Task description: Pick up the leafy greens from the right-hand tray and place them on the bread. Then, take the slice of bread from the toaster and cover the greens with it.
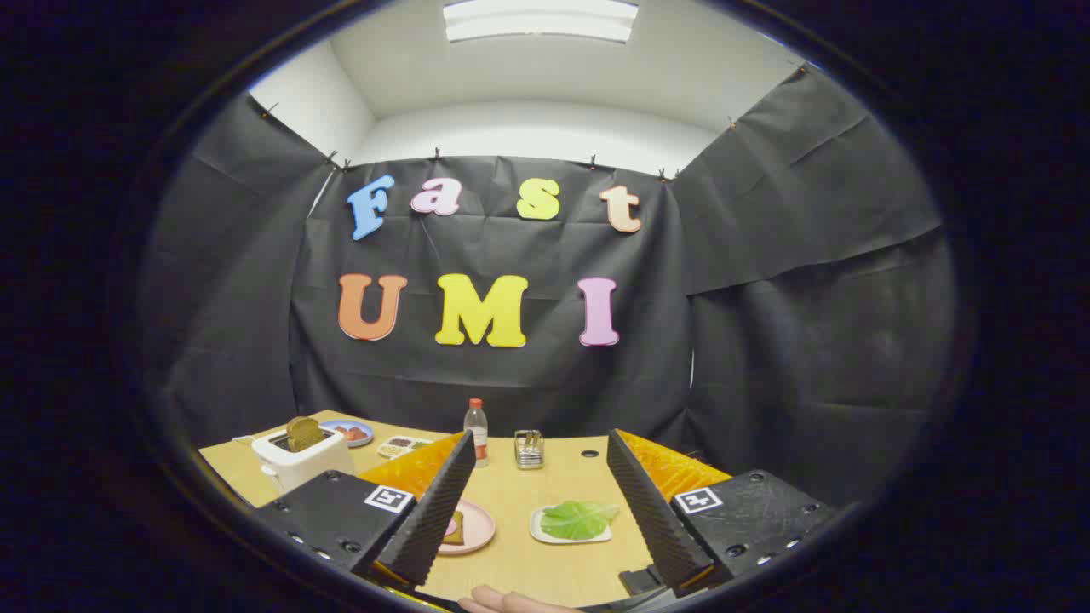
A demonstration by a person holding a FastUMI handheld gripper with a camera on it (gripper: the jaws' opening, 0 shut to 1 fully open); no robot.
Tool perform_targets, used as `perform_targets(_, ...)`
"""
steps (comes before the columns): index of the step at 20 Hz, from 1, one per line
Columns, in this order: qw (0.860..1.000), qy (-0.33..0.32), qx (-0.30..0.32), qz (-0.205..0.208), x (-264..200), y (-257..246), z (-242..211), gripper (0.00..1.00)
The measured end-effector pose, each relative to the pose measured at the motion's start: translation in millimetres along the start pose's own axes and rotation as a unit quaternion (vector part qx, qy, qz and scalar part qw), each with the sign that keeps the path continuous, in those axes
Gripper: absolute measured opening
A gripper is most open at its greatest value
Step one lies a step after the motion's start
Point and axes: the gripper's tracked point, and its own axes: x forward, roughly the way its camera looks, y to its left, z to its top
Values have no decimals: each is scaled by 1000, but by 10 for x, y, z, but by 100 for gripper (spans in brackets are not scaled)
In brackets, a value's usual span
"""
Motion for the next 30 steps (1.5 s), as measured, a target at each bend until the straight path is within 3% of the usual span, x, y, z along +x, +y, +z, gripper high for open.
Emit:
perform_targets(12,1000,21,6,20,233,182,-265,95)
perform_targets(16,997,45,28,55,391,245,-499,95)
perform_targets(23,995,99,1,4,1007,-348,-1103,95)
perform_targets(30,979,200,-18,-33,1890,-957,-1892,95)
